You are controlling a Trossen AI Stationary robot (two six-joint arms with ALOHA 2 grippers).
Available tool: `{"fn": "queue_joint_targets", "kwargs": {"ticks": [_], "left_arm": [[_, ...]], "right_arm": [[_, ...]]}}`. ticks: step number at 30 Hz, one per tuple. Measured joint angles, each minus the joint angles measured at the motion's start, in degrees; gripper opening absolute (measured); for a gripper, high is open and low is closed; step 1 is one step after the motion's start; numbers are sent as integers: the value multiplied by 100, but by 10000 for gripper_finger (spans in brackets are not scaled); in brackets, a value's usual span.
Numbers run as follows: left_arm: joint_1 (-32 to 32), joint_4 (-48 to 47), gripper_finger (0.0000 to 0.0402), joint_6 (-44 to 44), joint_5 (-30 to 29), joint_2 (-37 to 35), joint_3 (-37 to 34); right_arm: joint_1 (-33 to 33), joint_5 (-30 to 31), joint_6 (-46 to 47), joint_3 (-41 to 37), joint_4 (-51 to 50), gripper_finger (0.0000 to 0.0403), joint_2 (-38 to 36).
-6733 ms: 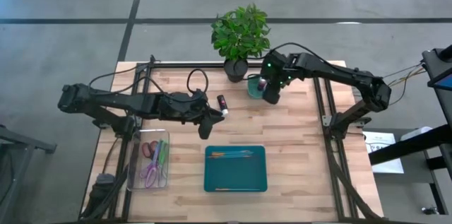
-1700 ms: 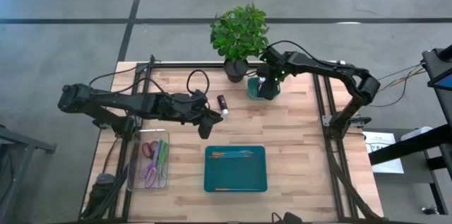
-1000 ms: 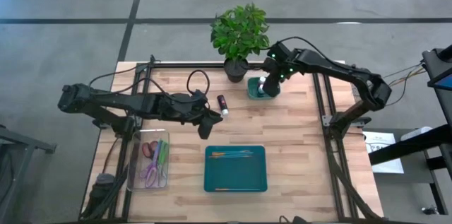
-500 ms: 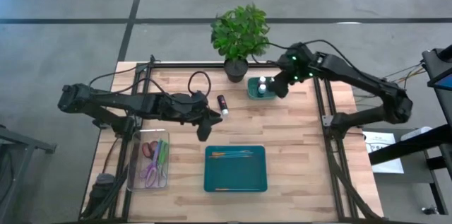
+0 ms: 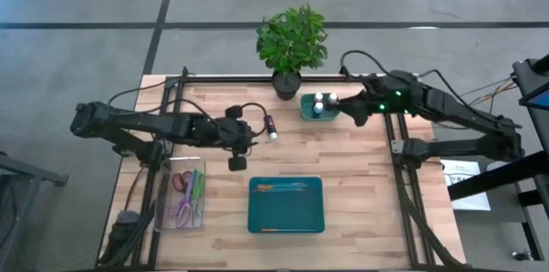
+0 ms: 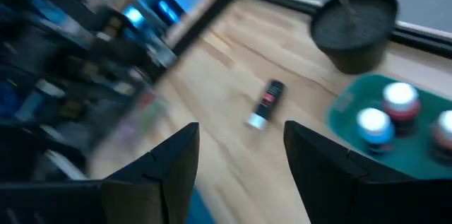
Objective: Pick & Place Paint Supplies
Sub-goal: Put the black paint bottle into the green bin
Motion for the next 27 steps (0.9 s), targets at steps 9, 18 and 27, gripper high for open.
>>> {"fn": "queue_joint_targets", "kwargs": {"ticks": [9,18,27], "left_arm": [[1299,181,129,1540,1086,980,-5],[1720,-338,216,3231,792,2346,580],[1969,-81,287,4887,705,2664,498]], "right_arm": [[1201,1328,709,-270,683,203,-570],[1771,1999,854,-45,845,203,-424],[1953,2192,755,54,1044,203,-355]]}}
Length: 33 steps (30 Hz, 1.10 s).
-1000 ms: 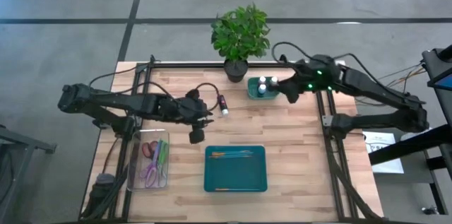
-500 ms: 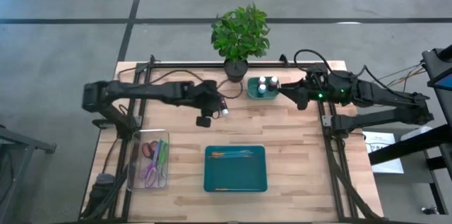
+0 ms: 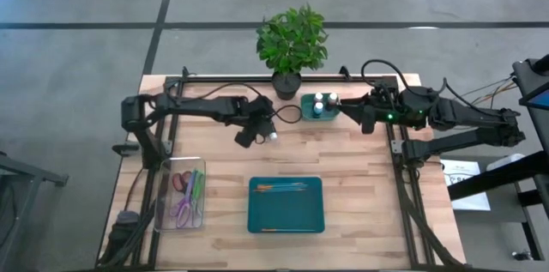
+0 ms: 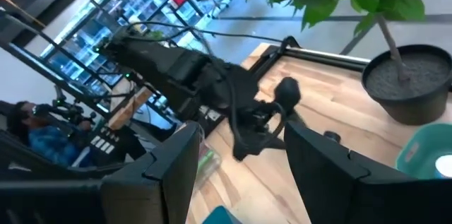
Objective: Pick & Place Paint Supplies
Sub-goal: Put the black paint bottle into the green bin
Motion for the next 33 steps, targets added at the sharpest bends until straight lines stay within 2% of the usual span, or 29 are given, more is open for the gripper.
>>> {"fn": "queue_joint_targets", "kwargs": {"ticks": [5,15,21,33], "left_arm": [[207,663,294,798,1,27,-207],[360,1038,294,847,551,27,-422],[393,1344,292,825,619,206,-370],[393,1393,230,612,814,780,-239]], "right_arm": [[55,59,-39,-2,184,203,15],[259,111,-5,-2,243,203,20],[288,133,-14,-2,333,203,26],[388,146,71,-2,335,203,26]]}}
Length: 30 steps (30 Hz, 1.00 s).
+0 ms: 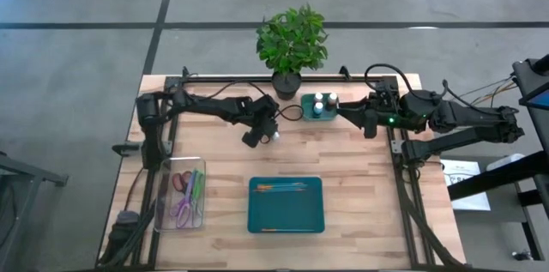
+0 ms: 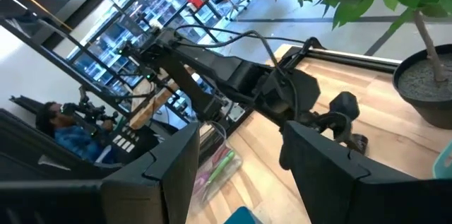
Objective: Pick & Place Paint Supplies
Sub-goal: Put the black paint bottle into the green bin
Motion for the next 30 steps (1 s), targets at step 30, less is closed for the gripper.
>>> {"fn": "queue_joint_targets", "kwargs": {"ticks": [30], "left_arm": [[-291,-906,214,-3102,860,8,-203]], "right_arm": [[298,-36,-112,-4,193,203,2]]}}
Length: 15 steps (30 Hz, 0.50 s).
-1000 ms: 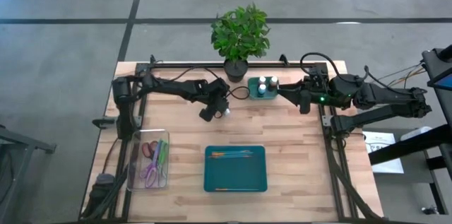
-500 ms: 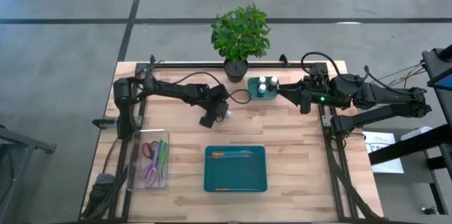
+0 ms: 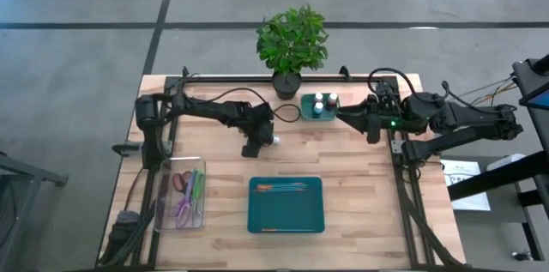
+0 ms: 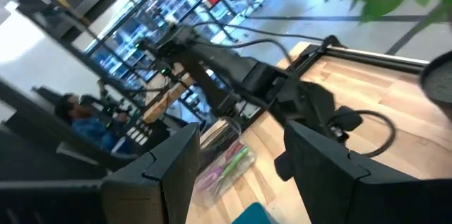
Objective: Pick & Place Paint Supplies
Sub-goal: Put the black paint bottle into the green bin
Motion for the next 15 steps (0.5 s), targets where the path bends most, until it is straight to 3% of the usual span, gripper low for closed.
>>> {"fn": "queue_joint_targets", "kwargs": {"ticks": [9,15], "left_arm": [[-22,12,127,-284,259,-139,-29],[-35,51,128,-614,436,-350,-28]], "right_arm": [[634,-91,-608,-5,687,203,0],[972,-232,-841,-7,777,203,242]]}}
